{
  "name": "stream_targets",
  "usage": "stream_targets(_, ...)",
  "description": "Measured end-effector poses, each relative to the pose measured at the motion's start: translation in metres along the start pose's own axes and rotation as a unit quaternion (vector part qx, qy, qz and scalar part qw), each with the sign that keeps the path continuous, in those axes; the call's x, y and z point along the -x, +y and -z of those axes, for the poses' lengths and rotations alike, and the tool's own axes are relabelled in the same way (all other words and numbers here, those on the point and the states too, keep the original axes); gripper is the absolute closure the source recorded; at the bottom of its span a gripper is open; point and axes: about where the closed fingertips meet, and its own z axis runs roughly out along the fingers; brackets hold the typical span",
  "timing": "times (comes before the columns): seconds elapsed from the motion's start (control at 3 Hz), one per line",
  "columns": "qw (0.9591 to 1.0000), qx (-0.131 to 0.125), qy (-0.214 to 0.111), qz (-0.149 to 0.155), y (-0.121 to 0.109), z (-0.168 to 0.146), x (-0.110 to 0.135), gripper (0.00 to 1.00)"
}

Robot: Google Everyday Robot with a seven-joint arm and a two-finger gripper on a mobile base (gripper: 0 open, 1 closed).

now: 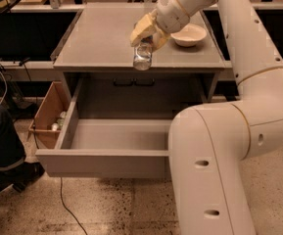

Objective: Place redbull can into top drawer

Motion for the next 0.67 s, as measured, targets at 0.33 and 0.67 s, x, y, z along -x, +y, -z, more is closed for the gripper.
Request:
stream_targets(0.33,0.9986,-0.003,0.027,-0.046,-0.010,0.007,-0.026,1.00)
stream_targets(0.67,0.9977,-0.009,0.033,-0.058,0.002,0.030,-0.067,1.00)
